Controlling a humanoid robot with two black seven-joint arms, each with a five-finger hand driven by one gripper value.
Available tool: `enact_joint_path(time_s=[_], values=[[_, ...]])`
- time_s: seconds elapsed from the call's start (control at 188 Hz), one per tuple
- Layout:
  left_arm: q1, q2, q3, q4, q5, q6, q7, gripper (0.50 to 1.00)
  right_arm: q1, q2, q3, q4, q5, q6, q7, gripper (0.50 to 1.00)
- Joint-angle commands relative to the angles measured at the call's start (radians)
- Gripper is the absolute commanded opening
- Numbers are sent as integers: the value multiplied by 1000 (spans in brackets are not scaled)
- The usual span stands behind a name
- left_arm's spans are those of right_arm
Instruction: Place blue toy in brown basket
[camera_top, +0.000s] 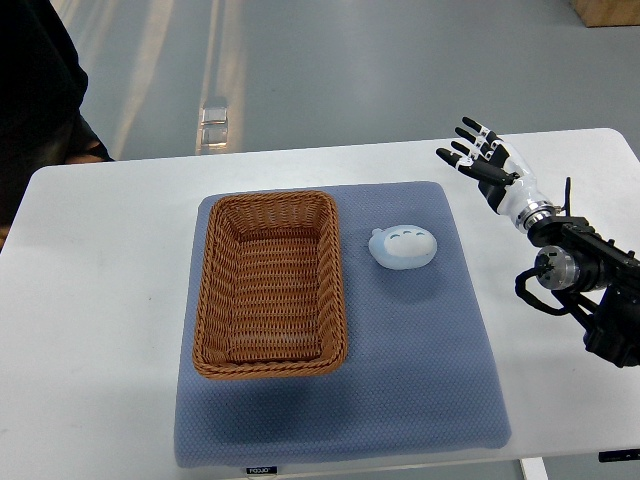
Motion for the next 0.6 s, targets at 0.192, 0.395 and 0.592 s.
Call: enact_joint_path(time_s=[0.192,0.395,0.592], values=[[0,0,0,0,0,0,0,1000,0,1,-2,0,0,0,0,913],[0,0,0,0,0,0,0,1000,0,1,-4,0,-1,0,0,911],[0,0,-2,0,0,0,0,1000,2,-2,-4,0,-8,2,0,913]])
